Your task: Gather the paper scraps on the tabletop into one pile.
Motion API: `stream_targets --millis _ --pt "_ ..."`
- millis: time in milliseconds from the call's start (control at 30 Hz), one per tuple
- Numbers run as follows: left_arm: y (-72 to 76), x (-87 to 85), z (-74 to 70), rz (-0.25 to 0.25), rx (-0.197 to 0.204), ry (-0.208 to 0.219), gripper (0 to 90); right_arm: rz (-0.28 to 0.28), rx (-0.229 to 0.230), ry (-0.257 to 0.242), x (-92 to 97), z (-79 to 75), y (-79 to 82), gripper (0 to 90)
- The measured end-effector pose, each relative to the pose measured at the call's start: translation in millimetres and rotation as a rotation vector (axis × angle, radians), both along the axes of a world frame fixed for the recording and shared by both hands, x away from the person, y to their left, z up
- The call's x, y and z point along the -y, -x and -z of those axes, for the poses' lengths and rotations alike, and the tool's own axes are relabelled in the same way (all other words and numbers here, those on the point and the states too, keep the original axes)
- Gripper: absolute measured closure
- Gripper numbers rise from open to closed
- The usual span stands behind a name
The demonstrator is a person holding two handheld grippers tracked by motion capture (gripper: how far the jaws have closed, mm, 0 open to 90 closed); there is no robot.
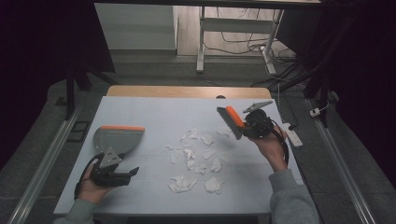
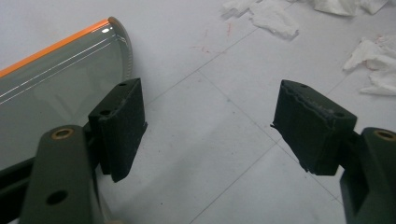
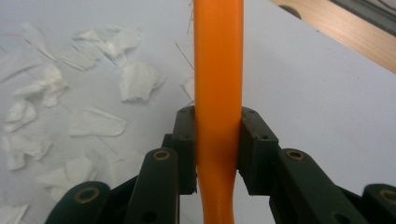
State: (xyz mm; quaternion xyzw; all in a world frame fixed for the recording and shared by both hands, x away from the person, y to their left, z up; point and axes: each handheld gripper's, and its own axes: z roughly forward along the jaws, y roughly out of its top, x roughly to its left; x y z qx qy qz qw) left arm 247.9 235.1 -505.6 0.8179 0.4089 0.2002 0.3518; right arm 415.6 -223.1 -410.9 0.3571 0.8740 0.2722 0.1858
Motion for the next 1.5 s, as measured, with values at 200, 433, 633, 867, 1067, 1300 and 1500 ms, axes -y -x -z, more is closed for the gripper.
stream_targets --millis 200,433,633,867,1067,1300,1500 --pt "-0.3 0.4 0.5 0.002 -0.002 0.004 25.8 0.025 -0.074 0.094 -16.6 5.5 -31.8 70.5" --pt "-1.5 0.3 1.0 0.008 -0.003 0.01 25.8 0.071 -0.128 0.22 -30.8 18.0 -59.6 70.5" --pt "-2.2 1.5 1.1 0.007 0.005 0.009 25.8 0.089 -0.161 0.317 -34.7 25.4 -77.7 70.6" --pt "-1.8 0.0 0.7 -0.009 0.014 0.015 26.0 0.006 -0.198 0.358 -55.2 32.5 -75.6 70.7" --pt "-1.3 0.4 0.9 -0.01 0.015 0.015 26.2 -0.12 -0.229 0.353 -69.1 31.7 -56.0 70.8" --pt "-1.7 0.6 2.0 -0.009 0.009 0.018 26.2 -0.247 -0.252 0.305 -77.7 29.4 -17.5 70.7" --pt "-1.9 0.1 2.6 -0.009 0.006 0.018 26.4 -0.246 -0.206 0.172 -71.0 7.1 -12.4 70.7"
